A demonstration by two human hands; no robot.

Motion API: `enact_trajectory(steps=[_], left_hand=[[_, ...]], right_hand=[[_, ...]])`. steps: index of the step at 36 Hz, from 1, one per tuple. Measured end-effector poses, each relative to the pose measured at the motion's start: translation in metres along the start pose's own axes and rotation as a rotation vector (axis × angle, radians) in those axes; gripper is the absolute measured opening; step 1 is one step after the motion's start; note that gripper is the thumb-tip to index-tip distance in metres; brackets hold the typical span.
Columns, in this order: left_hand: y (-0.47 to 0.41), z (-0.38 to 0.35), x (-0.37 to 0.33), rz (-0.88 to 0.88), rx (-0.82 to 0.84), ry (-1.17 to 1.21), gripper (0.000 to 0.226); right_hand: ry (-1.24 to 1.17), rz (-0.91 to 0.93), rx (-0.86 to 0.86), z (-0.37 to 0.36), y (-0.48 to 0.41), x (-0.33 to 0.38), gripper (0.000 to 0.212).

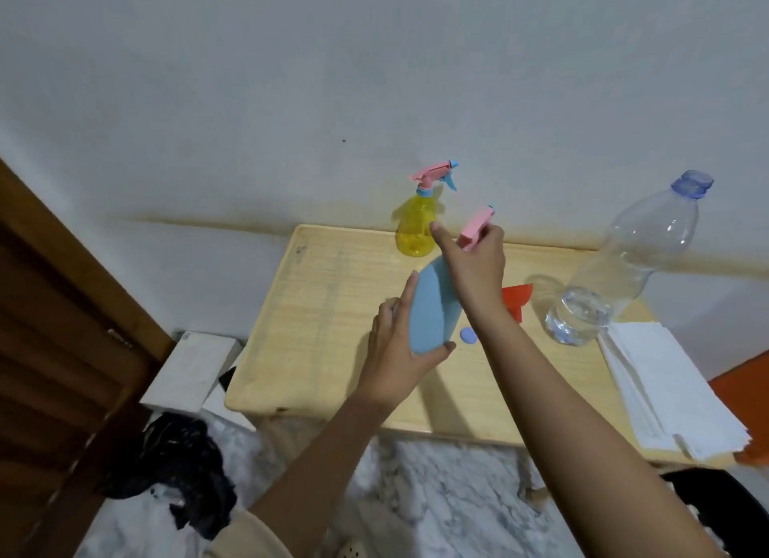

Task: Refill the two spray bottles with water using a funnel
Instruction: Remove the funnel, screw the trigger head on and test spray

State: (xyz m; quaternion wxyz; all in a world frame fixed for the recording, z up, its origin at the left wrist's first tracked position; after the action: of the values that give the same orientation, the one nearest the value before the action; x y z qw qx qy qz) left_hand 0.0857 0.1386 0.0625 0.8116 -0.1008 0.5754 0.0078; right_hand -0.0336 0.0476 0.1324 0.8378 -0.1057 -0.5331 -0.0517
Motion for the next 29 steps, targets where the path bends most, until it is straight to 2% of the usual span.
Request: enact_trajectory(steps=[3, 6, 11, 14, 20, 25, 28, 29], left_hand=[[0.019, -0.006, 0.002, 0.011, -0.023, -0.022, 0.105], [0.035, -0.012, 0.008, 0.045, 0.048, 0.008, 0.093], [0.058, -0.007, 0.024, 0.151, 0.143, 0.049, 0.06], [0.07, 0.0, 0.042, 0.262, 0.232, -0.08, 0.047], [0.083, 0.017, 0.088, 0.465, 0.428, -0.389, 0.048], [0.088, 0.028, 0.105, 0.522, 0.473, -0.536, 0.046], [0.09, 0.035, 0.114, 0.523, 0.487, -0.571, 0.039], [0.092, 0.038, 0.117, 0.522, 0.488, -0.588, 0.035]], right_hand=[[-0.014, -0.013, -0.002, 0.007, 0.007, -0.005, 0.029], [-0.004, 0.051, 0.0, 0.015, 0.018, -0.007, 0.021], [0.006, 0.119, 0.034, 0.021, 0.041, -0.017, 0.028], [0.057, 0.119, 0.123, 0.012, 0.054, -0.027, 0.027], [0.145, 0.069, 0.315, -0.015, 0.083, -0.054, 0.006], [0.189, 0.047, 0.404, -0.038, 0.109, -0.072, 0.012], [0.172, 0.007, 0.424, -0.052, 0.12, -0.079, 0.001], [0.166, -0.001, 0.431, -0.056, 0.124, -0.08, 0.005]])
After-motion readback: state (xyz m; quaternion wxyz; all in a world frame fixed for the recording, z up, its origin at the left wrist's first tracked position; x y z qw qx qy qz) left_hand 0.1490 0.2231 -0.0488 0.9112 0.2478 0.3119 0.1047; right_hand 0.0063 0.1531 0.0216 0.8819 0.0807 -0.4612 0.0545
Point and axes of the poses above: each hand's wrist, its own y-axis away from the middle knuckle, its own z-axis out of the back of the hand, x = y × z, the point moved 10 cm from there along -y, towards the middle knuckle, and after that the axes turned 10 degrees about y, right-handed, at the moved point
